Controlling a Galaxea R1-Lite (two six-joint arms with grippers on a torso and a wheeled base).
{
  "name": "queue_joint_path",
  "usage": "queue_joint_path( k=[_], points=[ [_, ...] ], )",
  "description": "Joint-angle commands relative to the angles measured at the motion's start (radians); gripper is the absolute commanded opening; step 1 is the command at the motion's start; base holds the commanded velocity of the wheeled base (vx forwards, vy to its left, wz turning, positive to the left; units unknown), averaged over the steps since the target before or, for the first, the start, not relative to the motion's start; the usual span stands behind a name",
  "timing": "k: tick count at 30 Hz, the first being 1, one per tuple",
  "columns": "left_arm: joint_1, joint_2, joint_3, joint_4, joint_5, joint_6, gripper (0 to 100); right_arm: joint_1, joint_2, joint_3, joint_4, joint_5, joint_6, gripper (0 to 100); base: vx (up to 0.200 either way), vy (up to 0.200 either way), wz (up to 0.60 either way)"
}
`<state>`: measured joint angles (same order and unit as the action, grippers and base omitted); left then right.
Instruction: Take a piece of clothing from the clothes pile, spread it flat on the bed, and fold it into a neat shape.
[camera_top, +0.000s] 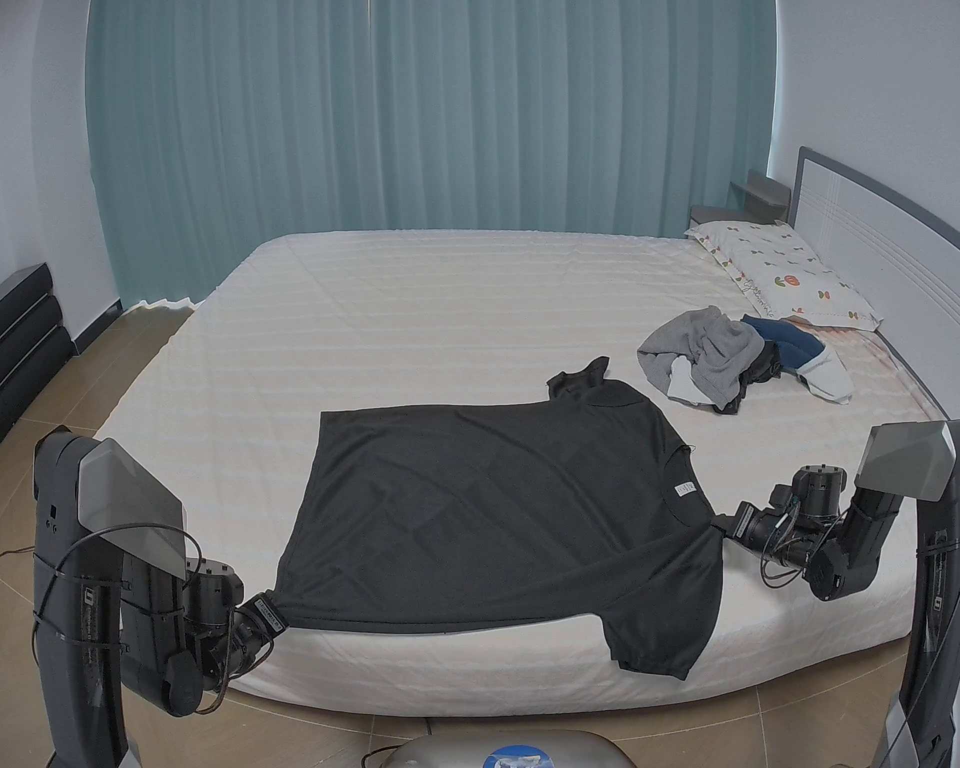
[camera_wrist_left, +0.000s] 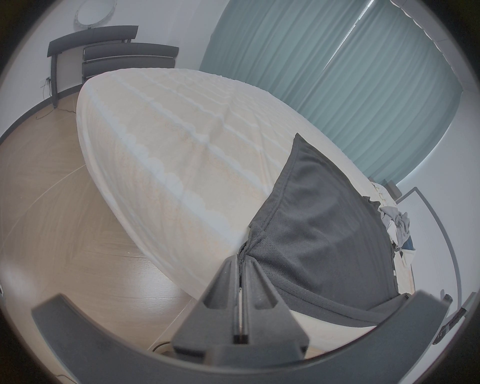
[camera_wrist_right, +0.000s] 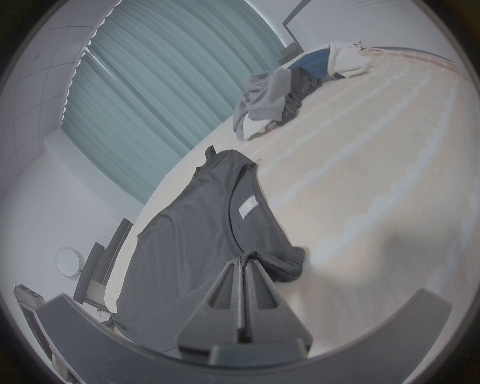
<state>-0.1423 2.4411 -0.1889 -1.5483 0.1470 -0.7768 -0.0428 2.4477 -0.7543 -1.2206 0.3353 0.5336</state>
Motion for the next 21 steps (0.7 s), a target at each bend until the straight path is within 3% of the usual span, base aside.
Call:
queue_joint_path(
  k=[1, 5, 6, 16, 19, 21],
  points=[
    [0.001, 0.001, -0.012, -0.001, 0.002, -0.012, 0, 0.003, 0.004, -0.062, 0.02, -0.001, 0.0, 0, 0.0, 0.0, 0.0],
    [0.0, 0.003, -0.01, -0.001, 0.002, -0.012, 0, 0.014, 0.011, -0.096, 0.095, -0.004, -0.001, 0, 0.0, 0.0, 0.0],
    [0.0, 0.003, -0.01, -0.001, 0.002, -0.012, 0, 0.014, 0.014, -0.096, 0.093, -0.004, -0.001, 100, 0.0, 0.0, 0.0],
    [-0.002, 0.003, -0.009, -0.001, 0.002, -0.013, 0, -0.035, -0.064, 0.027, 0.081, 0.028, -0.009, 100, 0.0, 0.0, 0.0],
    [-0.002, 0.003, -0.009, -0.001, 0.0, -0.013, 0, -0.068, -0.134, 0.154, 0.024, 0.137, -0.052, 100, 0.0, 0.0, 0.0],
    [-0.002, 0.003, -0.007, -0.001, 0.0, -0.012, 0, -0.075, -0.157, 0.216, 0.006, 0.151, -0.067, 100, 0.0, 0.0, 0.0]
  ],
)
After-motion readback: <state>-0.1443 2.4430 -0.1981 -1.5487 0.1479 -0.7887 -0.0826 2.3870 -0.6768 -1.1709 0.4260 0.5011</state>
